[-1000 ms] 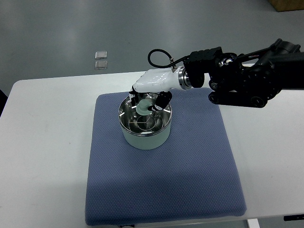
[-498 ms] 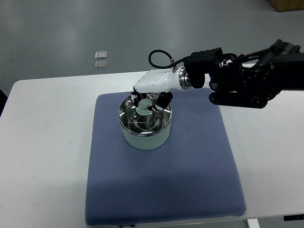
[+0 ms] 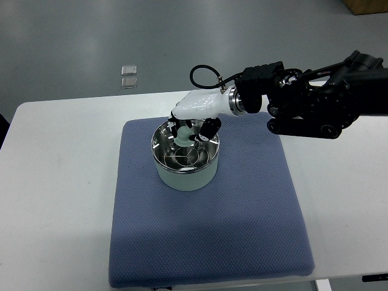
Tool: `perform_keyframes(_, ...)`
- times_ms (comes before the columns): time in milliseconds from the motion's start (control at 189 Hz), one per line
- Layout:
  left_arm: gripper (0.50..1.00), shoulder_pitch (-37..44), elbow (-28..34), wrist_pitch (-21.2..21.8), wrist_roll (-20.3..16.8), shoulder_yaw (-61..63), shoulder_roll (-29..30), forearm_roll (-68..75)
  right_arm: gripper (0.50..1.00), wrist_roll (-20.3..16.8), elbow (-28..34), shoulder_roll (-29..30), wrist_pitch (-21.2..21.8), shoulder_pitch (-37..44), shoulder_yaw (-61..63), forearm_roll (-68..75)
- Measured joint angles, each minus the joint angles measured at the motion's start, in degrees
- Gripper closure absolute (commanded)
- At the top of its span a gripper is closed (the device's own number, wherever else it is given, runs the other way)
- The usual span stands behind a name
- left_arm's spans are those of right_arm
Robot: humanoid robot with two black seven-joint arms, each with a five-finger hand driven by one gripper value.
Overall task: Open lid and place right of pot
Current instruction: 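Lift the glass lid off the pot with the right hand, then carry the lid beside the pot and lower it onto the mat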
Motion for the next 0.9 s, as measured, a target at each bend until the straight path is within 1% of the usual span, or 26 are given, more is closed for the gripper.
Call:
perform_keyframes(471,0.500,0.00,0.00,-0.01,0.00,0.00,0.00,0.00,1.000,0.66,1.16,-1.47,-0.23,1.78,0.15,-0.94)
perform_keyframes(715,0.500,0.00,0.00,-0.02,0.00,0.00,0.00,0.00,1.000,0.77,4.07,-4.17,-0.24,4.27,0.26,-0.85)
perform_keyframes(900,0.500,-0.01,0.00,-0.02,0.00,0.00,0.00,0.00,1.000,0.80,6.31,-7.91,-0.21,5.51,0.26,-0.80)
